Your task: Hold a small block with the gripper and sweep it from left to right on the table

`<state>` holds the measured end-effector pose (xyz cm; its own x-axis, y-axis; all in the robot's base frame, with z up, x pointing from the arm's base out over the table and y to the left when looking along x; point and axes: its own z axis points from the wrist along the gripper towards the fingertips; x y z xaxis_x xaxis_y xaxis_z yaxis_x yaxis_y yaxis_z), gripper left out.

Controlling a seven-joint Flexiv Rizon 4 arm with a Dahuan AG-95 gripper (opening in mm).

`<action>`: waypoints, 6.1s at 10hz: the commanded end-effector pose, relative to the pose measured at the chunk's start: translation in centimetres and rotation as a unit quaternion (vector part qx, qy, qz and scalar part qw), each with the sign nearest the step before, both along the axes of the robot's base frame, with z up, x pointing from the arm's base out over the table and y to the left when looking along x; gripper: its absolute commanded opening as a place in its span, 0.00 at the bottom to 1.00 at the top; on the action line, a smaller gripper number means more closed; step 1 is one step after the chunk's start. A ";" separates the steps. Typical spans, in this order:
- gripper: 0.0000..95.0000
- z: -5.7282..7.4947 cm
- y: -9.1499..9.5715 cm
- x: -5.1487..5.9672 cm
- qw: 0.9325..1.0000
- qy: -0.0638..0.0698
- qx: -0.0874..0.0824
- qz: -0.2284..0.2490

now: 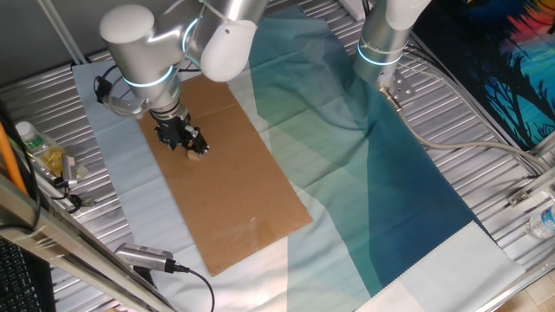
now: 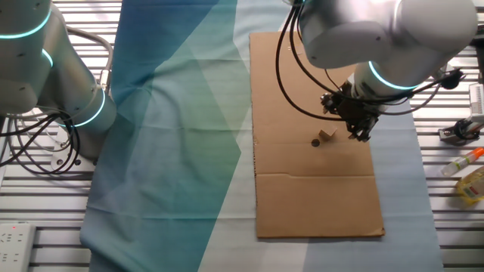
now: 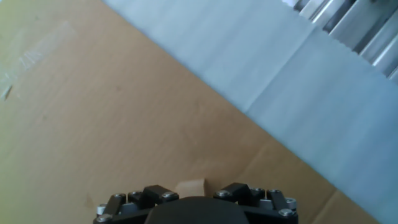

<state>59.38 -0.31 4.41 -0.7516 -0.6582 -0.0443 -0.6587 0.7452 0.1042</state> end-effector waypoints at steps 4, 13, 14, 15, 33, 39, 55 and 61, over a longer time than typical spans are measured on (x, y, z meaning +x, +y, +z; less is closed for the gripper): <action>0.60 -1.1 -0.1 0.0 1.000 -0.003 0.002 0.004; 0.60 -1.3 -0.2 -0.1 1.000 -0.005 0.001 0.008; 0.60 -1.4 -0.3 -0.3 1.000 -0.005 0.001 0.009; 0.60 -1.4 -0.4 -0.4 1.000 -0.005 0.002 0.009; 0.00 -1.6 -1.0 -1.9 1.000 -0.007 0.001 -0.007; 0.00 -0.1 -0.8 -1.6 0.999 0.001 -0.005 -0.048; 0.00 5.9 7.5 -2.0 0.969 0.054 -0.020 -0.239; 0.00 4.8 13.3 -2.0 0.957 0.048 -0.014 -0.286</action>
<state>57.35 13.01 9.20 -0.9885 -0.1398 0.0569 -0.1324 0.9842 0.1177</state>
